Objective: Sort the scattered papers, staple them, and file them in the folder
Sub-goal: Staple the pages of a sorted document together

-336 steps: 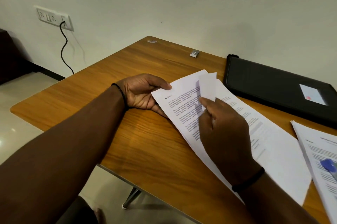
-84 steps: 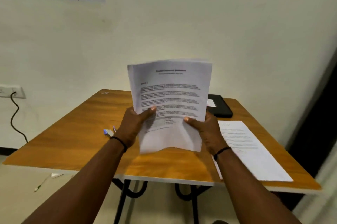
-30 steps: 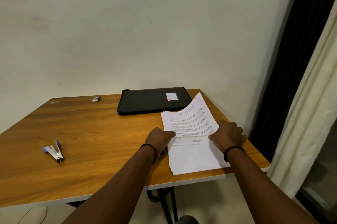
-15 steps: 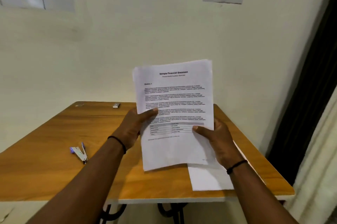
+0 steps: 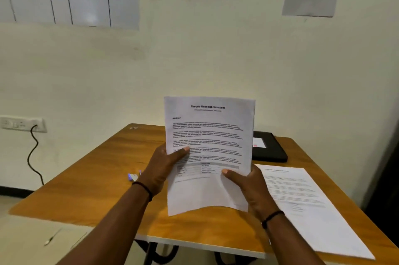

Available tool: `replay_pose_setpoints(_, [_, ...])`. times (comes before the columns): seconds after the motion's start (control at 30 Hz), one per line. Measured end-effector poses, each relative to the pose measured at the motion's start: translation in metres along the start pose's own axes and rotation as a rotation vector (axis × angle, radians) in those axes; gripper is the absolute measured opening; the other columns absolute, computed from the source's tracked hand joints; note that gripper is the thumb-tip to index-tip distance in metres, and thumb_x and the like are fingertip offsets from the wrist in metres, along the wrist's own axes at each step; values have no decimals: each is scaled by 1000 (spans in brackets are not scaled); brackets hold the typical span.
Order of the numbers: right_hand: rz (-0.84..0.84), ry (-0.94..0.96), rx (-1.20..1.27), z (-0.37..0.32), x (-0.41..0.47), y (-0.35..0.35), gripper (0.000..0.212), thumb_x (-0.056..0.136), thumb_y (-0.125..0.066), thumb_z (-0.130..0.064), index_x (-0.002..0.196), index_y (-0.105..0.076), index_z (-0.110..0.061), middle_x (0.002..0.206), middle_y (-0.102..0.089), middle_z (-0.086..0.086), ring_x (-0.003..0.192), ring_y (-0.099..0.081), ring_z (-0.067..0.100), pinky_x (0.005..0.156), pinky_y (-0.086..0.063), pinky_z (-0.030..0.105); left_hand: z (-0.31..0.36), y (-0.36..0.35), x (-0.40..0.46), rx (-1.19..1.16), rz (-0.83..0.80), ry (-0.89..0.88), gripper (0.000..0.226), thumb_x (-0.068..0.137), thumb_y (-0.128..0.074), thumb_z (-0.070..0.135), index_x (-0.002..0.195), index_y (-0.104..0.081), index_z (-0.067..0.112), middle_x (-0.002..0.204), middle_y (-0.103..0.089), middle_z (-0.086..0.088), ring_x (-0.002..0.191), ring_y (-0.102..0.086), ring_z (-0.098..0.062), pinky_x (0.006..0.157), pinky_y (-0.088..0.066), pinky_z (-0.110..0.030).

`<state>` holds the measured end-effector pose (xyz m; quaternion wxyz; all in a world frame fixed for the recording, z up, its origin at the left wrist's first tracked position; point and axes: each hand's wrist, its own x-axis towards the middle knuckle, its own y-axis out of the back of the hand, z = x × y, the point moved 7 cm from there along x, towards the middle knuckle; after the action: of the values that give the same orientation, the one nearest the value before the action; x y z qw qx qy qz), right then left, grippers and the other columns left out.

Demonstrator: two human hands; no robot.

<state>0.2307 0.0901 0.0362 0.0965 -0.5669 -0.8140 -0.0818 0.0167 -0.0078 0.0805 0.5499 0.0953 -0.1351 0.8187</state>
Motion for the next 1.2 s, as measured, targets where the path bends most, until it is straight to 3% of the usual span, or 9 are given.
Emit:
replay_pose_setpoints(0.17, [-63,30,49,-10,5,-23,33,81,-78,-10,110,-66,-22,107,-73,-4,92,-70,10,70,-57,19,14,11,5,30,28,-16,23,94,-62,11,115,-67,5,106,-76,-6,96,-73,-24,75,-59,-27])
replay_pose_setpoints(0.27, [-73,22,46,-6,4,-31,33,83,-76,-9,108,-63,-25,104,-71,-7,89,-69,10,65,-54,15,15,25,3,57,54,-24,23,92,-64,12,115,-67,7,106,-76,-4,96,-73,-25,75,-60,-27])
replay_pose_setpoints(0.43, [-92,50,117,-25,14,-31,39,81,-77,-16,118,-65,-18,109,-75,0,100,-71,22,84,-59,36,35,39,8,59,72,-90,23,95,-60,20,115,-67,10,106,-76,-3,95,-73,-22,76,-59,-27])
replay_pose_setpoints(0.53, [-93,105,141,-59,25,-35,40,80,-75,-27,118,-65,-17,108,-75,4,98,-72,26,87,-58,44,57,39,15,58,120,-168,18,99,-55,21,107,-69,13,99,-77,-1,89,-73,-17,74,-57,-25])
replay_pose_setpoints(0.63, [-49,225,148,-102,31,-37,40,81,-71,-40,116,-67,-20,106,-75,4,95,-72,25,81,-60,40,76,36,19,67,175,-246,17,100,-53,22,102,-69,15,90,-77,4,81,-73,-12,69,-56,-21])
replay_pose_setpoints(0.77, [37,343,150,-134,35,-33,24,89,-67,-34,104,-67,-16,98,-75,7,90,-72,28,76,-61,42,95,35,19,83,247,-346,25,102,-51,19,103,-65,-1,86,-72,0,73,-70,-5,65,-54,-17])
replay_pose_setpoints(0.87, [73,369,119,-135,32,-36,8,94,-63,-29,97,-65,-21,85,-75,-5,78,-73,15,65,-59,27,98,33,20,92,265,-379,29,102,-51,17,106,-63,-9,86,-69,-3,69,-67,-1,62,-53,-16])
replay_pose_setpoints(1.03, [98,390,125,-137,31,-35,6,96,-62,-26,99,-64,-21,84,-74,-6,75,-72,9,61,-56,21,99,34,20,108,271,-400,34,102,-51,19,105,-62,-13,86,-69,-5,69,-67,-2,62,-54,-16])
replay_pose_setpoints(1.2, [115,336,151,-118,31,-36,14,95,-63,-25,105,-67,-16,90,-76,-3,81,-74,16,65,-57,26,87,38,18,87,272,-359,33,100,-56,19,99,-63,-13,77,-72,3,67,-68,-4,61,-55,-18])
